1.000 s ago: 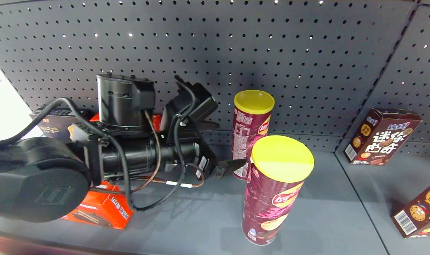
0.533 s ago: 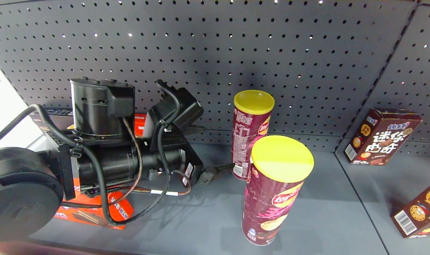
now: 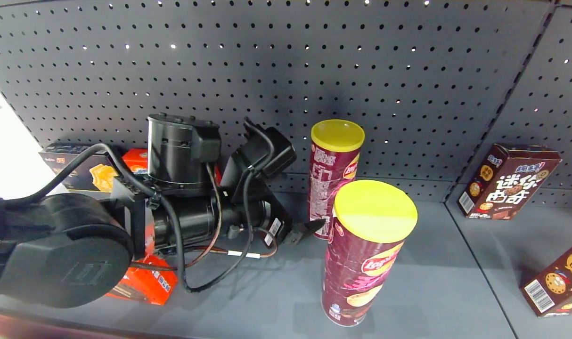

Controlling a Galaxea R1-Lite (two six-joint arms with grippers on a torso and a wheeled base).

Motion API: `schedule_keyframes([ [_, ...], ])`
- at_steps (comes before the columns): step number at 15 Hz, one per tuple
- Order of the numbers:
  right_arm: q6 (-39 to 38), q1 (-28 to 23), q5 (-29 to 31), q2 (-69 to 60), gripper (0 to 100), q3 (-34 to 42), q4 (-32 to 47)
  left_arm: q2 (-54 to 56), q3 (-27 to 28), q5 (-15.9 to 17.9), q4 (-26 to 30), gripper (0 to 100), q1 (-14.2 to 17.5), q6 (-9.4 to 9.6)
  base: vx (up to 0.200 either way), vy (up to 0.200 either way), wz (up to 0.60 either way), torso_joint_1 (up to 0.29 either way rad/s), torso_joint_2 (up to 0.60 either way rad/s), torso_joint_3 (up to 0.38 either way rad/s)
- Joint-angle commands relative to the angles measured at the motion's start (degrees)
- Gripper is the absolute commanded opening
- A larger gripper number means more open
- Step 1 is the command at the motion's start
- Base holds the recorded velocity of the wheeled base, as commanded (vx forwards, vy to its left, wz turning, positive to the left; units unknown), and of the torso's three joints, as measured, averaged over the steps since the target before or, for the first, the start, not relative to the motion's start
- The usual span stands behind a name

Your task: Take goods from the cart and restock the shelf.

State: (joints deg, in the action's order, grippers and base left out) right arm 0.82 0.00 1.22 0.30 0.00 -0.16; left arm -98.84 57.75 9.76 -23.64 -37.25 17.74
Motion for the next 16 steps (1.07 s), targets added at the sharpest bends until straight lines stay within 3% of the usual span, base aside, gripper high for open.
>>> schedule_keyframes([
  [1, -0.03, 0.0, 0.01, 0.05, 100, 0.0, -0.02, -2.23, 1.23, -0.45, -0.01, 100, -0.01, 0.02, 0.0, 0.0, 0.0, 0.0, 0.0, 0.0],
  [6, 0.06, 0.0, 0.01, 0.05, 100, 0.0, -0.02, -4.25, 3.25, -4.23, 0.17, 100, 0.6, 0.28, 0.0, 0.0, 0.0, 0.0, 0.0, 0.0],
  [16, 0.06, 0.0, 0.01, 0.05, 100, 0.0, -0.02, -4.34, 4.74, -8.09, 0.17, 100, 3.24, 0.1, 0.0, 0.0, 0.0, 0.0, 0.0, 0.0],
])
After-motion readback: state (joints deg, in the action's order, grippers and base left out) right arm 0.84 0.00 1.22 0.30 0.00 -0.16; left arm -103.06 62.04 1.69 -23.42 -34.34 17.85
